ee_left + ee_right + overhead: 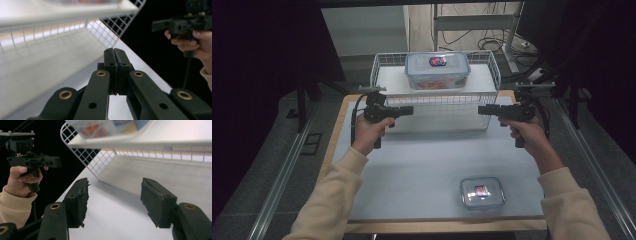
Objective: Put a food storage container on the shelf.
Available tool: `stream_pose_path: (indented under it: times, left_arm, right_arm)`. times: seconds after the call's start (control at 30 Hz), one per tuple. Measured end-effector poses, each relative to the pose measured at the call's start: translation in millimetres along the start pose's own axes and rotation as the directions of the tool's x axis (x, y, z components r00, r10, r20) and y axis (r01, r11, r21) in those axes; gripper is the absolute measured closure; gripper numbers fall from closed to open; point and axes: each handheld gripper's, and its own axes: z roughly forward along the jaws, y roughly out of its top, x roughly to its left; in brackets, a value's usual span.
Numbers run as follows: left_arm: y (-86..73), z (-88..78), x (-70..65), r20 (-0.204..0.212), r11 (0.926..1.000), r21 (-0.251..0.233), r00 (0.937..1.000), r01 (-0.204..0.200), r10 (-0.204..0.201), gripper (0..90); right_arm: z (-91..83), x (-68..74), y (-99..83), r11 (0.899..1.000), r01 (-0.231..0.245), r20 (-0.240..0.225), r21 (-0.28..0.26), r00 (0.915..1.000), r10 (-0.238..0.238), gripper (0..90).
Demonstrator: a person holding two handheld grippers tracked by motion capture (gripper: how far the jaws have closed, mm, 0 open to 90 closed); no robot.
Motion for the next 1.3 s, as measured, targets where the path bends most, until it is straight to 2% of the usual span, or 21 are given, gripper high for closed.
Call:
stream_pose_path:
  times: [0.1, 0.17, 0.2, 0.23, 0.33, 0.37, 0.5, 0.53, 0.57, 0.6, 0.77, 0.8, 0.87, 0.97, 1.1, 1.17, 1.3]
  left_arm:
    - [-23.0, -2.1, -1.0, 0.023, 0.9998, 0.014, 0.9997, 0.012, -0.013, 88.9]
    - [-37.4, -2.2, -2.0, 0.011, 0.9995, 0.030, 0.9999, 0.011, -0.011, 88.2]
    - [-50.6, -2.1, -1.6, -0.009, 0.9990, 0.045, 1.0000, 0.001, -0.001, 87.3]
    - [-50.6, -2.1, -1.6, -0.009, 0.9990, 0.045, 1.0000, 0.001, -0.001, 86.8]
    - [-68.0, -0.8, 1.2, -0.026, 0.9981, 0.061, 0.9996, 0.007, -0.005, 84.6]
    - [-73.1, 0.1, 2.1, -0.036, 0.9976, 0.069, 0.9993, 0.009, -0.007, 84.6]
    - [-94.1, 4.7, 6.8, -0.042, 0.9955, 0.089, 0.9987, 0.032, -0.029, 73.8]
    - [-94.1, 4.7, 6.8, -0.042, 0.9955, 0.089, 0.9987, 0.032, -0.029, 68.5]
    - [-96.2, 5.4, 7.4, -0.050, 0.9952, 0.091, 0.9982, 0.037, -0.032, 68.5]
    - [-99.9, 7.2, 9.0, -0.075, 0.9946, 0.096, 0.9967, 0.038, -0.031, 62.9]
    - [-101.3, 9.3, 8.4, -0.099, 0.9941, 0.099, 0.9945, 0.045, -0.036, 44.4]
    - [-101.9, 9.8, 7.9, -0.104, 0.9940, 0.102, 0.9942, 0.037, -0.027, 44.4]
    - [-106.0, 11.5, 5.0, -0.120, 0.9928, 0.119, 0.9928, 0.015, -0.001, 37.6]
    - [-110.4, 12.1, 4.2, -0.125, 0.9917, 0.128, 0.9921, 0.005, 0.011, 35.3]
    - [-119.5, 15.5, 5.3, -0.132, 0.9899, 0.141, 0.9912, 0.017, 0.002, 33.6]
    - [-122.7, 17.5, 4.7, -0.156, 0.9879, 0.155, 0.9874, 0.000, 0.025, 32.9]
    - [-125.3, 18.9, 3.2, -0.169, 0.9863, 0.165, 0.9847, -0.013, 0.042, 31.9]
  right_arm:
    - [-1.8, 1.6, -15.5, 1.000, 0.018, -0.002, 0.015, 0.9998, -0.017, 37.8]
    - [-2.7, 2.3, -25.9, 1.000, 0.024, -0.004, 0.019, 0.9997, -0.024, 37.7]
    - [-3.4, 2.2, -35.2, 0.999, 0.028, 0.001, 0.020, 0.9996, -0.028, 37.7]
    - [-3.4, 2.2, -35.2, 0.999, 0.028, 0.001, 0.020, 0.9996, -0.028, 37.7]
    - [-4.5, 0.2, -57.2, 0.999, 0.033, 0.022, 0.016, 0.9992, -0.034, 37.5]
    - [-4.5, 0.2, -57.2, 0.999, 0.033, 0.022, 0.016, 0.9992, -0.034, 37.5]
    - [-5.8, -3.2, -80.1, 0.999, 0.030, 0.024, 0.020, 0.9992, -0.031, 36.6]
    - [-5.8, -3.2, -80.1, 0.999, 0.030, 0.024, 0.020, 0.9992, -0.031, 36.6]
    - [-6.0, -3.5, -84.3, 0.999, 0.031, 0.027, 0.026, 0.9991, -0.031, 36.4]
    - [-6.1, -4.6, -91.2, 0.999, 0.036, 0.033, 0.032, 0.9988, -0.037, 36.1]
    - [-6.5, -6.9, -103.7, 0.999, 0.036, 0.038, 0.032, 0.9986, -0.037, 35.7]
    - [-6.6, -7.4, -106.4, 0.999, 0.036, 0.034, 0.034, 0.9987, -0.038, 35.5]
    - [-9.1, -7.1, -109.0, 0.998, 0.042, 0.038, 0.042, 0.9983, -0.044, 35.0]
    - [-12.2, -7.3, -111.4, 0.999, 0.042, 0.033, 0.031, 0.9985, -0.043, 35.1]
    - [-15.5, -9.1, -114.7, 0.999, 0.021, 0.029, 0.030, 0.9993, -0.022, 35.4]
    - [-16.8, -9.4, -114.7, 1.000, 0.020, 0.031, 0.021, 0.9993, -0.021, 35.5]
    - [-20.0, -7.6, -117.4, 0.999, 0.029, 0.042, 0.022, 0.9987, -0.030, 35.9]
